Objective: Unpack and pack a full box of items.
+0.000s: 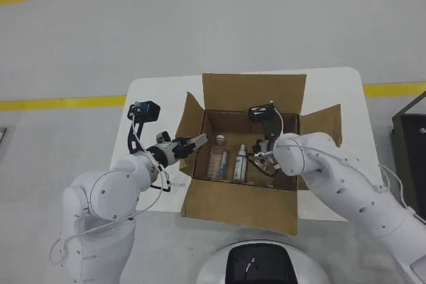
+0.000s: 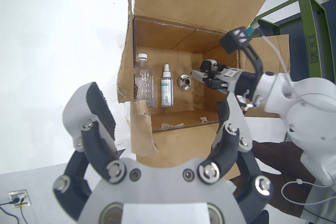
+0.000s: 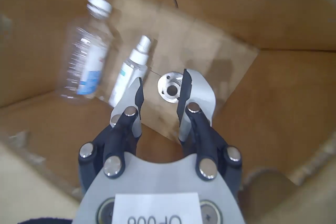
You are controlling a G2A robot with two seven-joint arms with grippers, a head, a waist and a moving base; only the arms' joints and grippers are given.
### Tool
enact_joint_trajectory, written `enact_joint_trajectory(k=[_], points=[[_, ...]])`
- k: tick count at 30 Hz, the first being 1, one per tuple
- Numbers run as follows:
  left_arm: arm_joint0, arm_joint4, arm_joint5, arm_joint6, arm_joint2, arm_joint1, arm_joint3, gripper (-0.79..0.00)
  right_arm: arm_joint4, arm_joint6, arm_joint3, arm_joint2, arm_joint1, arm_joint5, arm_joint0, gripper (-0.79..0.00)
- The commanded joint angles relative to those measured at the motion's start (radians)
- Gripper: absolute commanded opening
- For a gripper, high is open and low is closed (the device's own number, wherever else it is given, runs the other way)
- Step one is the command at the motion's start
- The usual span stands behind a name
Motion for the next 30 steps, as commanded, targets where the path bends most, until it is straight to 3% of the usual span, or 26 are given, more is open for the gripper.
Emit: enact_joint_trajectory(k=[1, 2, 6, 10, 11, 17, 19, 20, 21, 24, 27, 30], points=[[0.000, 0.000, 0.000, 0.000, 0.000, 0.000, 0.000, 0.000, 0.050, -0.025, -0.123, 0.122, 0.016, -0.009, -0.046, -0.548], [0.000, 0.000, 0.000, 0.000, 0.000, 0.000, 0.000, 0.000, 0.089, -0.038, -0.178, 0.182, 0.023, -0.015, -0.068, -0.622], [0.000, 0.000, 0.000, 0.000, 0.000, 0.000, 0.000, 0.000, 0.241, -0.073, -0.337, 0.429, 0.045, -0.063, -0.153, -0.717], [0.000, 0.000, 0.000, 0.000, 0.000, 0.000, 0.000, 0.000, 0.400, -0.085, -0.404, 0.695, 0.062, -0.105, -0.258, -0.727], [0.000, 0.000, 0.000, 0.000, 0.000, 0.000, 0.000, 0.000, 0.439, -0.081, -0.408, 0.762, 0.065, -0.117, -0.289, -0.785], [0.000, 0.000, 0.000, 0.000, 0.000, 0.000, 0.000, 0.000, 0.723, -0.048, -0.348, 1.078, 0.072, -0.176, -0.486, -0.785], [0.000, 0.000, 0.000, 0.000, 0.000, 0.000, 0.000, 0.000, 0.825, -0.023, -0.309, 1.119, 0.069, -0.200, -0.542, -0.767], [0.000, 0.000, 0.000, 0.000, 0.000, 0.000, 0.000, 0.000, 0.870, -0.013, -0.295, 1.131, 0.069, -0.213, -0.564, -0.653], [0.000, 0.000, 0.000, 0.000, 0.000, 0.000, 0.000, 0.000, 0.910, -0.005, -0.282, 1.137, 0.068, -0.222, -0.584, -0.622], [0.000, 0.000, 0.000, 0.000, 0.000, 0.000, 0.000, 0.000, 0.970, 0.002, -0.268, 1.120, 0.066, -0.235, -0.632, -0.616], [0.000, 0.000, 0.000, 0.000, 0.000, 0.000, 0.000, 0.000, 1.032, 0.005, -0.260, 1.081, 0.065, -0.239, -0.651, -0.453], [0.000, 0.000, 0.000, 0.000, 0.000, 0.000, 0.000, 0.000, 1.019, -0.004, -0.254, 1.045, 0.070, -0.241, -0.647, -0.462]])
